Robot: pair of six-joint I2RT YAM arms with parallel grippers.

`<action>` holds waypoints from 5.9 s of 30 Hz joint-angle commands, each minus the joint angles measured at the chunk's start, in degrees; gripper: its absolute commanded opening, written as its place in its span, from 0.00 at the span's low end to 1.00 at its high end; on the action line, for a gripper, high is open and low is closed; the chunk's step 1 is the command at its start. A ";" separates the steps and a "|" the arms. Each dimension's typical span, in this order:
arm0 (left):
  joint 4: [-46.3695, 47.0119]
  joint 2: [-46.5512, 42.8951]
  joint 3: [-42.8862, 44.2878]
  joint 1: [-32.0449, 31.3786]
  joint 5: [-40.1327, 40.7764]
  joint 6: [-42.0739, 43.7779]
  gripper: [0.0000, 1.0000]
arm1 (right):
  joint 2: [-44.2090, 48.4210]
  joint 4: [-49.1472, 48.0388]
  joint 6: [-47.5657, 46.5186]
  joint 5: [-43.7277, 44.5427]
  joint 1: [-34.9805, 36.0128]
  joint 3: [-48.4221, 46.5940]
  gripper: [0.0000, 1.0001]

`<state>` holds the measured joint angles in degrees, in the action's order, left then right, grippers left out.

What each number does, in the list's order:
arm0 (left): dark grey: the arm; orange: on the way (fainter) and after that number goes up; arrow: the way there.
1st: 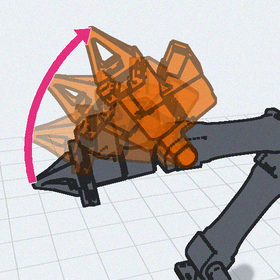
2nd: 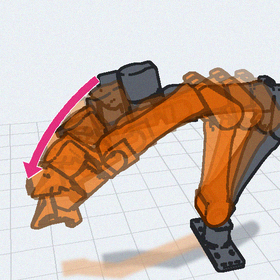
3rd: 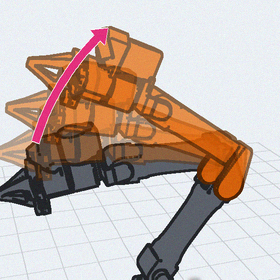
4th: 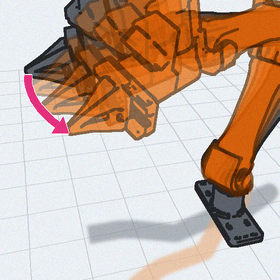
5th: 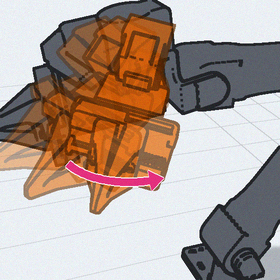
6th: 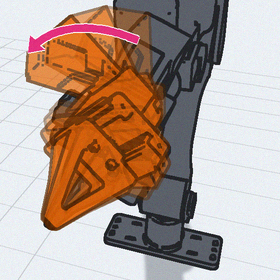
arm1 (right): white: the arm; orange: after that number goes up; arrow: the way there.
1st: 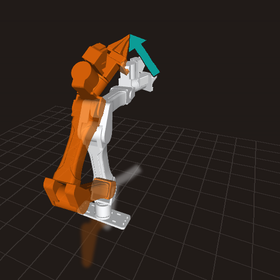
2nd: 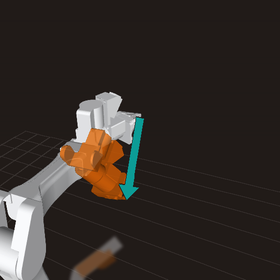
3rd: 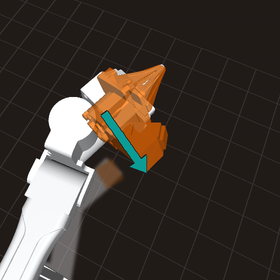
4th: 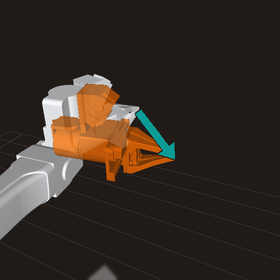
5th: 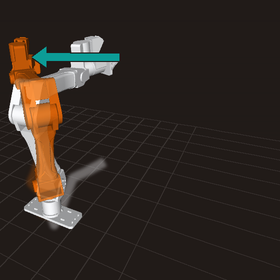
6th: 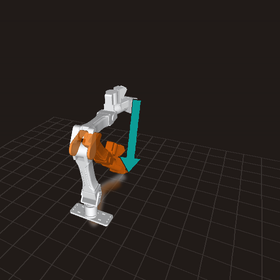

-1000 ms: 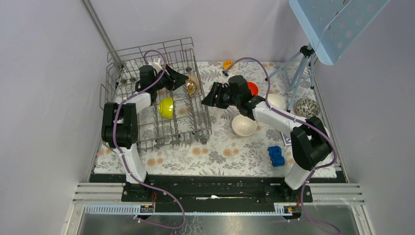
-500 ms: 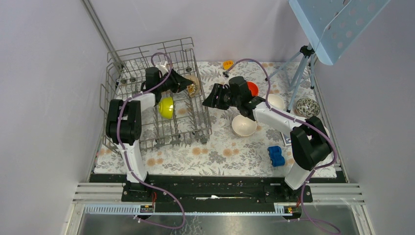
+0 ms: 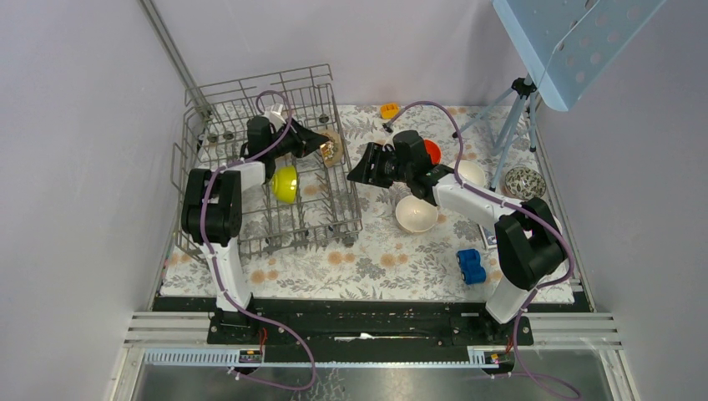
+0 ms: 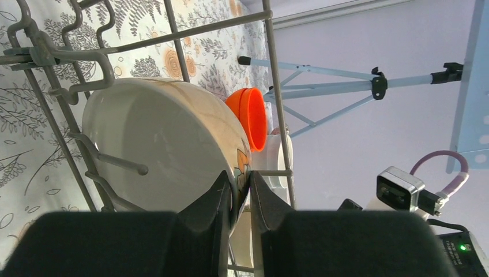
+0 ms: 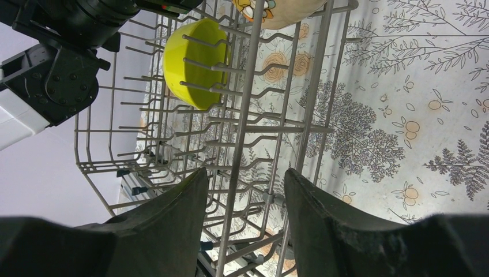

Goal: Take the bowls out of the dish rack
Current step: Pick up the bowl from the dish rack, then place the bowl with the bowl.

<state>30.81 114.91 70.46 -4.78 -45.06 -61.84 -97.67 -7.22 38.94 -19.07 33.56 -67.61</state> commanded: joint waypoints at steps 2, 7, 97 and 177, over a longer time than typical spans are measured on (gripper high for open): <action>16.05 -3.06 -0.70 -0.94 -4.60 -7.80 0.00 | -0.55 -1.95 -0.24 -0.46 -0.40 -0.18 0.60; 20.30 -4.57 -2.10 -0.93 -4.43 -10.50 0.00 | -1.22 -0.95 -0.53 0.20 -0.76 -0.70 0.59; -69.63 -61.11 2.47 -61.73 45.11 56.20 0.00 | 59.95 39.26 -8.72 13.88 -3.86 14.80 1.00; -83.10 -49.94 -0.76 -100.17 66.24 76.96 0.10 | 28.49 56.17 -7.25 22.72 39.12 -5.36 0.00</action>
<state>-56.21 67.88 68.18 -104.64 14.00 17.89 -72.12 51.22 29.47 2.13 71.99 -72.84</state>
